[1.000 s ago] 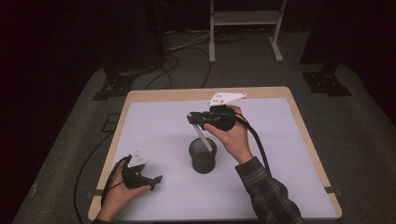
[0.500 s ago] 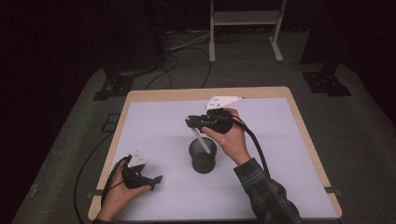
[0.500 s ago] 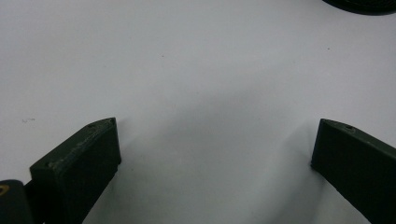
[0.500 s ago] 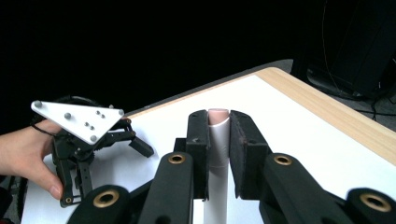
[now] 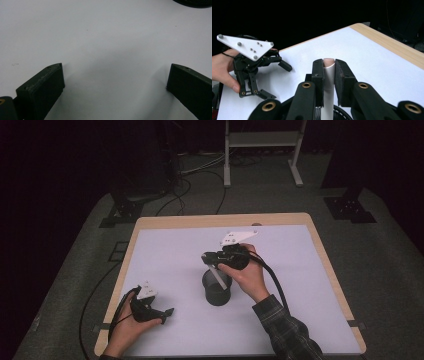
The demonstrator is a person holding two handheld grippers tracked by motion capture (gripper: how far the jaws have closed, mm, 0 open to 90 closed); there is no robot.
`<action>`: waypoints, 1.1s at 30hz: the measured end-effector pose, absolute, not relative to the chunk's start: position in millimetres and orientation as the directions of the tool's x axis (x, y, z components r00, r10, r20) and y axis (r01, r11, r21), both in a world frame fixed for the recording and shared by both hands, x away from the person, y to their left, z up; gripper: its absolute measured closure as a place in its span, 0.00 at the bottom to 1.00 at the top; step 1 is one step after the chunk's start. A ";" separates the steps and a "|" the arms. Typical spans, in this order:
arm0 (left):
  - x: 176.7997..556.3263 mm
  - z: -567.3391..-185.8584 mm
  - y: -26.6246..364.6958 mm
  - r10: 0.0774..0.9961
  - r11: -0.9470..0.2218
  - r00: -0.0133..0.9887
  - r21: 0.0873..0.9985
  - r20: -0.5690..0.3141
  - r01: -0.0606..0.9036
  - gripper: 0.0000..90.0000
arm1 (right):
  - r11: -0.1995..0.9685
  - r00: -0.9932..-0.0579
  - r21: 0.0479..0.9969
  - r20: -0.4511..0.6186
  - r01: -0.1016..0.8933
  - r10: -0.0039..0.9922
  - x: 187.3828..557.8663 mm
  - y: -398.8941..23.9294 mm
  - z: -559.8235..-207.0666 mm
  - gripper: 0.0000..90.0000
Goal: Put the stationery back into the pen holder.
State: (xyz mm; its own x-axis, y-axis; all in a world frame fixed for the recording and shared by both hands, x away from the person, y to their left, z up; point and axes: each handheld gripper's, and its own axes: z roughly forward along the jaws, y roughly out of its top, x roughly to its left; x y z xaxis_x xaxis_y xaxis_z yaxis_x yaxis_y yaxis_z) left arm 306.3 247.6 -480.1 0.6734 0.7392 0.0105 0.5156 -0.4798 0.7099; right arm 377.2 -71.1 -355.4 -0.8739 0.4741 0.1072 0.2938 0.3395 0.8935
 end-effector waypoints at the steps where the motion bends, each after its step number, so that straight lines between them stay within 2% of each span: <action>1: 306.3 -480.3 247.5 0.740 -0.478 0.673 0.711 0.010 0.515 0.00 | 0.342 -0.873 0.892 0.109 0.297 0.475 376.7 -71.6 -356.6 0.86; 15: 306.2 -480.3 247.5 0.740 -0.477 0.673 0.710 0.007 0.517 0.00 | 0.358 -0.870 0.877 0.125 0.322 0.477 374.2 -77.4 -370.3 0.86; 17: 306.1 -480.2 247.5 0.740 -0.478 0.673 0.709 0.008 0.518 0.00 | 0.371 -0.871 0.871 0.118 0.322 0.478 374.1 -77.3 -370.3 0.79; 29: 306.1 -480.2 247.5 0.740 -0.478 0.672 0.710 0.008 0.518 0.00 | 0.394 -0.861 0.861 0.092 0.321 0.501 371.1 -89.6 -369.2 0.65; 33: 306.2 -480.3 247.5 0.740 -0.476 0.672 0.711 0.007 0.517 0.00 | 0.394 -0.854 0.861 0.086 0.323 0.513 368.1 -99.0 -368.8 0.54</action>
State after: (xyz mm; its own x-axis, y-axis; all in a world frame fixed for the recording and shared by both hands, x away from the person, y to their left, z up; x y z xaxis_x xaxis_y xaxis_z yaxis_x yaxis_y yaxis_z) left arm 306.2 247.5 -480.3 0.6723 0.7402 0.0067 0.5173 -0.4763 0.7110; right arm 368.1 -99.0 -368.8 -0.8543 0.5126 0.0861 0.3231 0.3938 0.8605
